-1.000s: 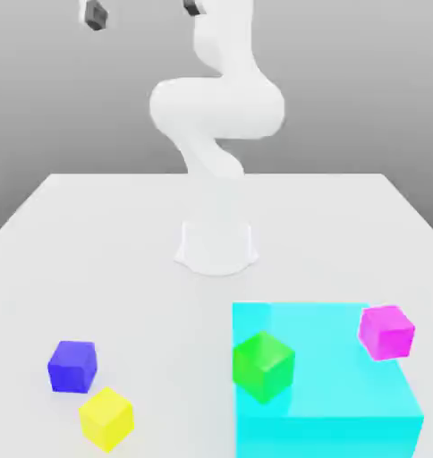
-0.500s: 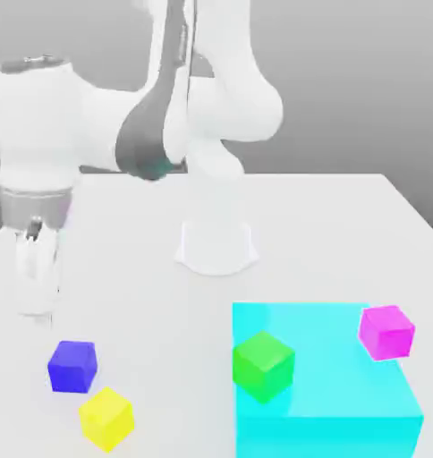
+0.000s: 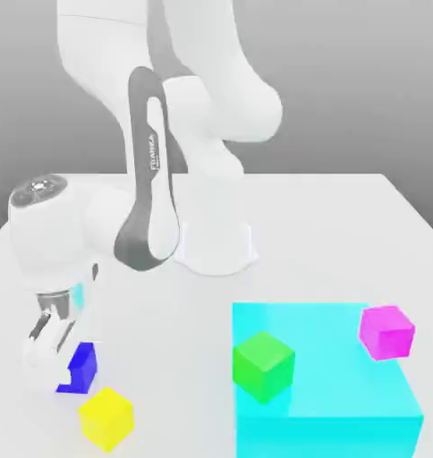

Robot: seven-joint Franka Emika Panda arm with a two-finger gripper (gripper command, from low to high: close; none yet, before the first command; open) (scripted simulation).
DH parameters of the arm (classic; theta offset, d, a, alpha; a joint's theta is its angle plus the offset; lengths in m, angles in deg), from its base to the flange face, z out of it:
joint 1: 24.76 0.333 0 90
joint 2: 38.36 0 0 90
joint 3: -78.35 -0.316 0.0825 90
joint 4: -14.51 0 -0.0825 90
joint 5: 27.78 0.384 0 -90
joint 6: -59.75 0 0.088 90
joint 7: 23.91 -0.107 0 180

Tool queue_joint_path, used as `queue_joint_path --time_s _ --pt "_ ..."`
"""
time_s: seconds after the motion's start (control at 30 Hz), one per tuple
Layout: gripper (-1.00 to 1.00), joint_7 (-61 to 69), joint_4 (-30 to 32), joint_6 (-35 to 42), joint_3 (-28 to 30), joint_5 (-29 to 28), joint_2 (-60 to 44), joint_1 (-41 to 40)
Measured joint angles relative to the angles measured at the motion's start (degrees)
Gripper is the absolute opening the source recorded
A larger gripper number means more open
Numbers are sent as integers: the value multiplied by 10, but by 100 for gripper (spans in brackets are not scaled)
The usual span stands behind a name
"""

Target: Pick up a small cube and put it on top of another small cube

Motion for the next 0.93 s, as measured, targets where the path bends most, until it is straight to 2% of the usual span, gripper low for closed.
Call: queue_joint_path --time_s 0.23,0.63,0.7,0.8,0.83,0.93 --pt "-100 -13 14 111 -1 -20 125 17" --pt "-100 16 -80 341 -122 -6 265 221" --pt "-100 14 -83 340 -136 -12 259 234" --pt "-100 4 -67 280 -142 -25 213 238" --pt "100 3 -64 268 -142 -27 205 238" --pt "100 3 -64 268 -142 -27 205 239"
